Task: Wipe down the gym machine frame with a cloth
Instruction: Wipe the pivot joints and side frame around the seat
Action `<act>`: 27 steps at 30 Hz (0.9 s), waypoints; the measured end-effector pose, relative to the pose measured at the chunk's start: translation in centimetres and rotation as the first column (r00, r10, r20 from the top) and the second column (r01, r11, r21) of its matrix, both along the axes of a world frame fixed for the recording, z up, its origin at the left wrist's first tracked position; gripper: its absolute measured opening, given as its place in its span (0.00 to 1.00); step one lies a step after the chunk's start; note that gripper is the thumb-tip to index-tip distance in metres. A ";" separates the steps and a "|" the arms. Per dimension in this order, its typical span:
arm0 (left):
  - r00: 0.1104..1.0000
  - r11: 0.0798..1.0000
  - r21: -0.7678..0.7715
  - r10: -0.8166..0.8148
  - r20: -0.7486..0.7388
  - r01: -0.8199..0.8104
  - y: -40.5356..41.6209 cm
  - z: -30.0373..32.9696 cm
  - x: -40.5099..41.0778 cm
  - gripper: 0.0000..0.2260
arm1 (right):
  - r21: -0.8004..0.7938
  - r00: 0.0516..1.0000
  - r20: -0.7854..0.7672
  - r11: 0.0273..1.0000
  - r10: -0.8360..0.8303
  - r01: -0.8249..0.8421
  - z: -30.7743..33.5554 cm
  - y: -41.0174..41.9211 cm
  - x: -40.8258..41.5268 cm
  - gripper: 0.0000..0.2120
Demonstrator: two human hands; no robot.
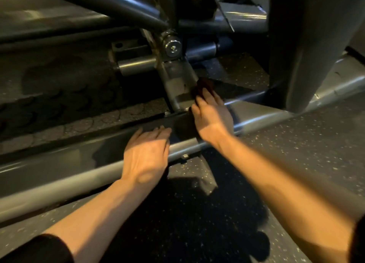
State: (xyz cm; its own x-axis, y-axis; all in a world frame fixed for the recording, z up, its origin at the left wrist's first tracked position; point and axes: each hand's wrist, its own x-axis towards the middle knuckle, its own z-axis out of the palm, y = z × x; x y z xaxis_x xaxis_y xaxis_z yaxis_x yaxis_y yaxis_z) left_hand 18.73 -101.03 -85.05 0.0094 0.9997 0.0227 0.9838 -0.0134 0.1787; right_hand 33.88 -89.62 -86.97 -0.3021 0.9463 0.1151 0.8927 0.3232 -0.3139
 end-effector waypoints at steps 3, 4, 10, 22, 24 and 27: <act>1.000 0.998 -0.065 -0.027 0.010 0.028 0.7 -1.3 -2.4 0.24 | 0.024 0.979 0.006 0.979 0.202 -0.202 -1.0 -0.2 -1.9 0.23; 1.000 0.990 -0.137 -0.015 -0.017 0.013 0.9 -1.6 -2.5 0.25 | 0.026 0.963 0.058 0.964 0.262 -0.264 -1.0 -0.1 -2.1 0.26; 0.998 0.988 -0.156 -0.010 -0.066 0.000 1.3 -2.2 -2.5 0.34 | -0.114 0.973 0.044 0.969 0.225 -0.219 0.3 6.1 -4.0 0.23; 0.997 0.978 -0.206 -0.041 -0.073 0.025 1.3 -2.6 -2.8 0.30 | -0.125 0.952 0.087 0.951 0.293 -0.282 0.1 7.2 -9.0 0.20; 0.997 0.981 -0.192 -0.040 -0.064 0.027 1.3 -2.6 -2.9 0.29 | -0.160 0.988 -0.065 0.976 0.137 -0.146 -0.2 8.9 -7.9 0.19; 0.997 0.977 -0.210 -0.047 -0.053 0.035 1.2 -2.2 -2.9 0.26 | -0.165 0.971 -0.224 0.985 -0.079 0.042 -0.5 10.6 -6.1 0.17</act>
State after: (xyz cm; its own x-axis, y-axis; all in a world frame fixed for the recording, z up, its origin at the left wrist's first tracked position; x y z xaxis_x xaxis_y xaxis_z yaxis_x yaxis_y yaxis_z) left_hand 15.81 -99.81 -87.26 0.0456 0.9810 -0.1884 0.9919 -0.0220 0.1251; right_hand 27.82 -79.04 -87.43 -0.2269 0.9737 0.0220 0.8074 0.2007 -0.5549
